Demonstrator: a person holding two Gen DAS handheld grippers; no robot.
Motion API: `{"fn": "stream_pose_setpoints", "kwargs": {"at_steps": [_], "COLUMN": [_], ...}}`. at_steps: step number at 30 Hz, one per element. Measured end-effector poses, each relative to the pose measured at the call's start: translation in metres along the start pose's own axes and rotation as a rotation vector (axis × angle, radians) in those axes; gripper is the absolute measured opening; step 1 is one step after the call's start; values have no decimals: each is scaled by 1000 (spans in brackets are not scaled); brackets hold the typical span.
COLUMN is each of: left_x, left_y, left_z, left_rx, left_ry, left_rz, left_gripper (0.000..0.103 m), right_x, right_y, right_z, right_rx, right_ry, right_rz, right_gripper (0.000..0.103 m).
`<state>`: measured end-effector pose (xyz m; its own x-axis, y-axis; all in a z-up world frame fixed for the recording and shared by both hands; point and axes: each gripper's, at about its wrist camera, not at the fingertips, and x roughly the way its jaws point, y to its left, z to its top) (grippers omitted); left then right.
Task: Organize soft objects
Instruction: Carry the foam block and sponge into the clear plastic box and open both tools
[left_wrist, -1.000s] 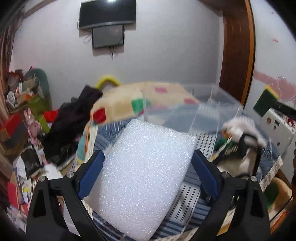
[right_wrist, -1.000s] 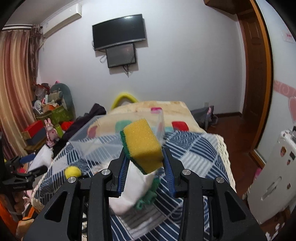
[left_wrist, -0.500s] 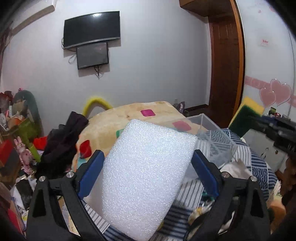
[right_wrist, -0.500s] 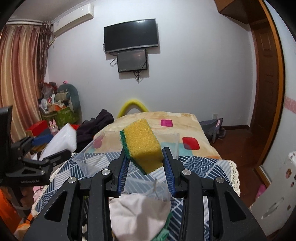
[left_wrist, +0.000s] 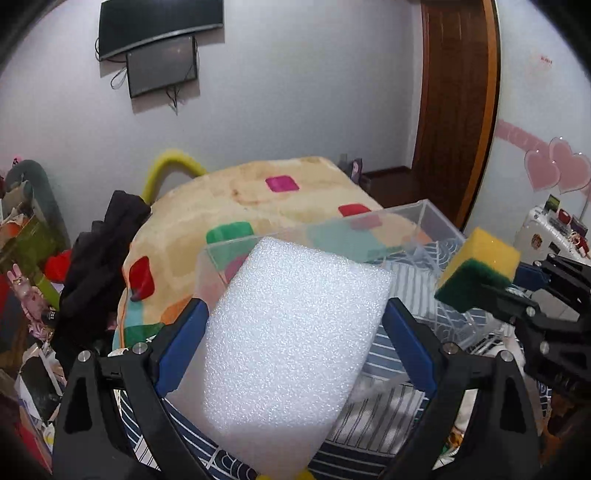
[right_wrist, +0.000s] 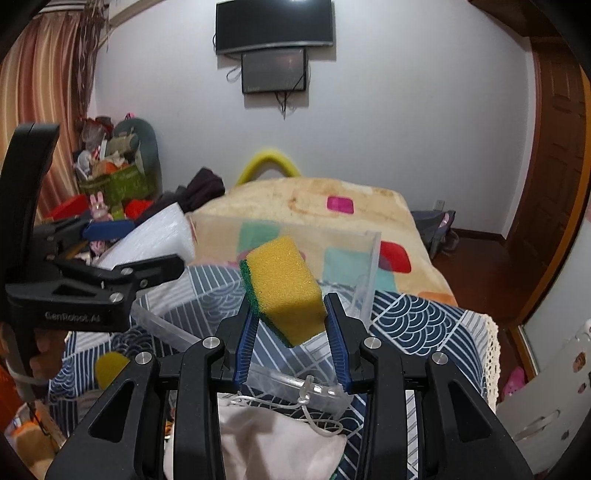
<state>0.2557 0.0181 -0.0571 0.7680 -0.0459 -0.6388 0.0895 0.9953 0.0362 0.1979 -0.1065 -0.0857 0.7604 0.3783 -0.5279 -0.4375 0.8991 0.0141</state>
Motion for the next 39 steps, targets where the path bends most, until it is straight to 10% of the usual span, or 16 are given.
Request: {"fn": "stream_pose_setpoints", "kwargs": {"at_steps": [9,20,39], "left_x": [14,-3,-60], "left_y": [-8,-16,12], "left_z": [-2,12,-9], "left_rx": [22,61,-43], "left_ry": [61,33,-35], "left_rz": [22,-21,-7], "left_gripper": [97,101,101], "right_x": [11,-16,-50], "right_y": [-3,5,-5], "right_z": [-5,0,2], "right_rx": [-17,-74,-9], "right_ry": [55,-17,-109], "right_rz": [10,0,-12], "right_gripper": [35,71,71]}}
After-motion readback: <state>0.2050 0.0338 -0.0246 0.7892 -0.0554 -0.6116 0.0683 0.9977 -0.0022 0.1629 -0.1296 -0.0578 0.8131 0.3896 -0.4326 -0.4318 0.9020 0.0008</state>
